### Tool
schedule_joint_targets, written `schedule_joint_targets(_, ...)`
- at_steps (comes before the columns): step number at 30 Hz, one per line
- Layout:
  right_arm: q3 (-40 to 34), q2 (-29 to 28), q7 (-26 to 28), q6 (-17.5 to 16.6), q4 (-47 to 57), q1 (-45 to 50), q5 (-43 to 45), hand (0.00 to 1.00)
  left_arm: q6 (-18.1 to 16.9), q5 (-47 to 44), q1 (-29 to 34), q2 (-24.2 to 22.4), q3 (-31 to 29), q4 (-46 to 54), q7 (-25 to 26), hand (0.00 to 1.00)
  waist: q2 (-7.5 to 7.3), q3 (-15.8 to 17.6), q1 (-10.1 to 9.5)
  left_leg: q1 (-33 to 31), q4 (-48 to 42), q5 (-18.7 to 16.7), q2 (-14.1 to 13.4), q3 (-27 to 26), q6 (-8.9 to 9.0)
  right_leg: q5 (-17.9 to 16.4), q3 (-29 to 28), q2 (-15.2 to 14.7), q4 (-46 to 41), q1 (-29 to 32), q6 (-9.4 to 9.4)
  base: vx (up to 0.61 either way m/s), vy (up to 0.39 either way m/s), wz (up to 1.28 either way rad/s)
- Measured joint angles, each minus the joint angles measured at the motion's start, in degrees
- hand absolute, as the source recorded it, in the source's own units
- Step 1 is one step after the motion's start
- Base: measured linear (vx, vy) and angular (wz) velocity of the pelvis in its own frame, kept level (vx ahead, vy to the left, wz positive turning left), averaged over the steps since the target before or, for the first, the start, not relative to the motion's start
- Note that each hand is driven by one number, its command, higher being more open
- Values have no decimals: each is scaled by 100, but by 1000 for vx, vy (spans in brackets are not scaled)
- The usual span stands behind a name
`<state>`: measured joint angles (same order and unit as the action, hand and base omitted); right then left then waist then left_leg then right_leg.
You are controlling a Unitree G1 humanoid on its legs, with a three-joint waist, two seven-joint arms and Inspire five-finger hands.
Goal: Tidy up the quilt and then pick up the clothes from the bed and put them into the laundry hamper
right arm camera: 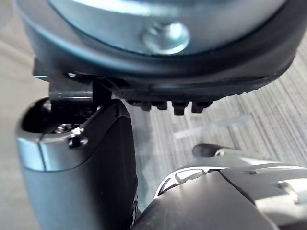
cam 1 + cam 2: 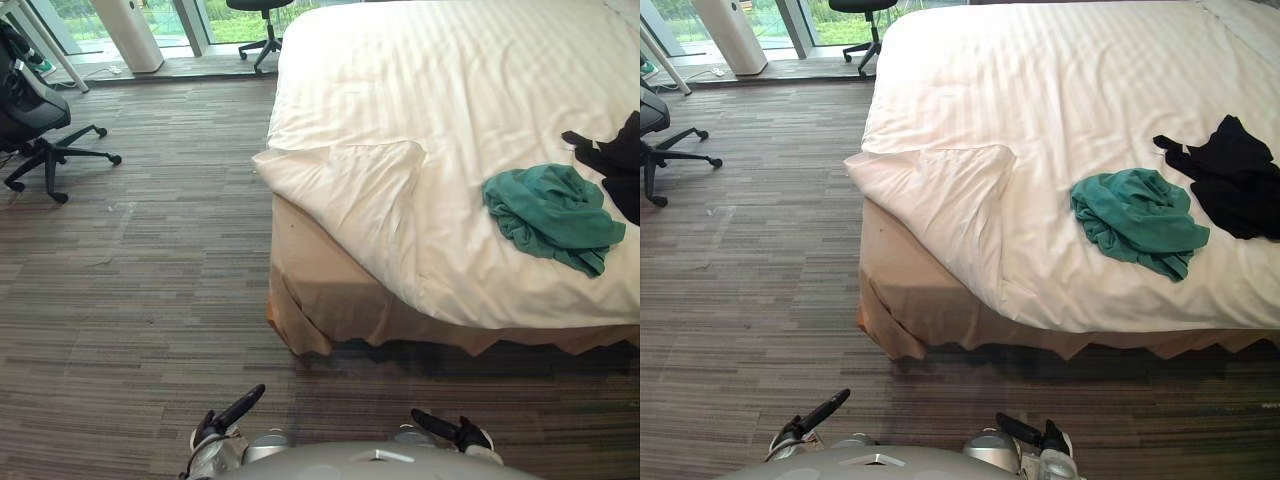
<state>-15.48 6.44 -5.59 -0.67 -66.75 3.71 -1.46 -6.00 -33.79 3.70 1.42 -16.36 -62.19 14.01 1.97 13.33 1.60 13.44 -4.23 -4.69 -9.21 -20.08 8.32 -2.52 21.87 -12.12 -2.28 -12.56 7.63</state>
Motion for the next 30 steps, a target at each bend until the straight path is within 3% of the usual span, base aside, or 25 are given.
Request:
schedule_joint_targets(3,49,-16,-9,-12,18,5,-7,100,-124,-1111,17,-51,-815,1129,255,100,-66,-56,-6,-5,125,8,-36,33,-1,29,79,58,65,-9,10,-52,-6,10)
schedule_joint_targets(4,115,-15,-10,-24,28,23,-9,100,-388,-1622,17,-41,-1019,1745,309,100,-92,-83,-6,-16,188,28,-36,104,4,42,152,71,72,-22,12,-74,-10,23)
schedule_joint_targets(8,299,2,7,-37,42,86,-11,100,-1093,-1990,-107,419,-1203,2968,339,100,-131,-276,-40,-35,473,141,9,149,16,221,163,112,245,42,-9,-75,17,5)
schedule_joint_targets(11,317,0,16,-37,50,126,-3,100,-1286,-1979,-194,575,-1354,3536,440,100,-156,-308,-41,-30,552,198,74,160,-12,263,157,70,275,68,4,-87,27,-1)
schedule_joint_targets(17,243,5,126,-11,147,202,10,100,-1381,-1098,-436,577,-1194,4658,870,100,-118,-379,-4,-55,570,258,110,126,-35,366,103,60,345,138,-27,-69,13,-1)
schedule_joint_targets(18,166,3,164,-2,134,199,14,100,-1369,-711,-707,601,-1035,4889,1070,100,-85,-373,-7,-65,593,250,94,82,-19,364,20,81,347,169,-29,-54,-1,-9)
schedule_joint_targets(19,134,5,200,32,147,198,28,100,-1246,-199,-1023,781,-795,4859,1223,100,-60,-390,-7,-67,638,277,92,71,-7,370,-6,96,348,201,-38,-68,-3,-16)
schedule_joint_targets(21,68,13,256,33,182,199,65,100,-882,591,-1572,1781,-44,4434,1095,100,1,-436,19,-97,663,336,67,16,4,414,-87,135,350,259,-82,-30,-6,-23)
schedule_joint_targets(23,-67,26,300,16,262,226,67,100,-732,1173,-1678,2682,89,4679,685,100,66,-469,226,-77,662,335,58,-143,0,474,-260,159,360,369,-113,4,8,-45)
schedule_joint_targets(24,-243,26,333,3,277,288,82,100,-803,1398,-1653,2865,-36,5050,519,100,101,-473,263,-49,662,317,76,-191,-25,495,-341,156,404,381,-103,24,20,-42)
schedule_joint_targets(27,-531,56,419,17,277,427,229,100,-999,1659,-1603,2957,-368,5549,217,100,193,-525,211,19,650,249,83,-295,-26,512,-416,164,479,356,-90,46,21,-21)
schedule_joint_targets(28,-656,62,515,34,177,436,233,100,-982,1665,-1771,2902,-197,5630,252,100,259,-586,165,-9,645,190,43,-332,30,524,-467,211,537,380,-82,5,-2,-4)
schedule_joint_targets(30,-652,58,521,21,165,427,230,100,-894,2456,-1890,2590,469,5562,487,100,248,-588,170,-54,640,185,52,-349,32,532,-508,204,528,453,-88,-12,-5,-8)
